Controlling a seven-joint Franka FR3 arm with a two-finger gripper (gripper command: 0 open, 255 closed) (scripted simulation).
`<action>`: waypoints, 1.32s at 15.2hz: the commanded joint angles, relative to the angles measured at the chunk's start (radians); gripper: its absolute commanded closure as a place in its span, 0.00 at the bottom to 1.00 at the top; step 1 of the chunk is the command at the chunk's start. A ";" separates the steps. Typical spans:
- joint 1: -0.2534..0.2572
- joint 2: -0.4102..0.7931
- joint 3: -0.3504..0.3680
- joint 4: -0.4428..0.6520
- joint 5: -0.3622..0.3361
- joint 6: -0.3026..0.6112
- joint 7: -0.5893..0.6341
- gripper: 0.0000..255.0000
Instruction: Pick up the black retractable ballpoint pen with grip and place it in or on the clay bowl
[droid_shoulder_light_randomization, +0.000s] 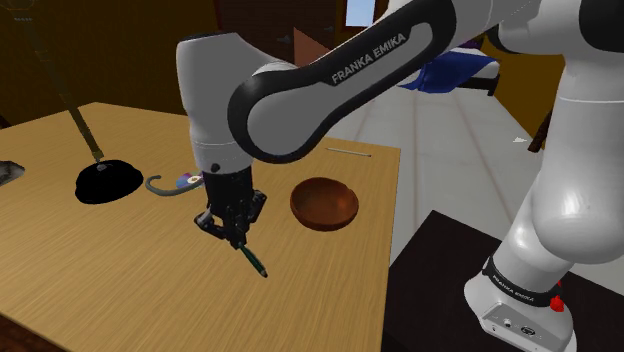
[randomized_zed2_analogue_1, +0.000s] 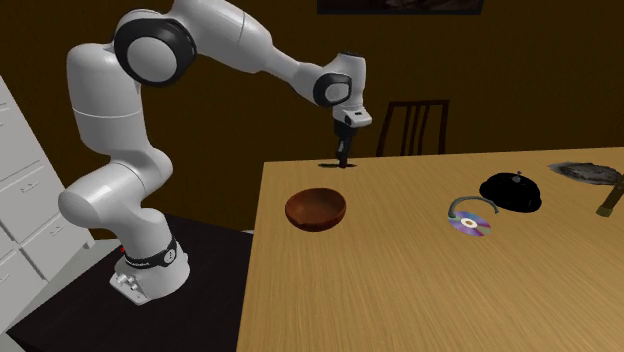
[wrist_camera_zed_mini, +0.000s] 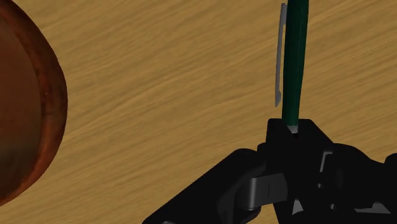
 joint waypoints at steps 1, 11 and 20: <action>-0.002 -0.010 0.003 0.017 0.008 -0.025 -0.004 1.00; -0.011 -0.052 0.013 0.108 0.041 -0.149 -0.020 1.00; -0.150 -0.324 -0.061 -0.126 0.235 -0.141 -0.295 1.00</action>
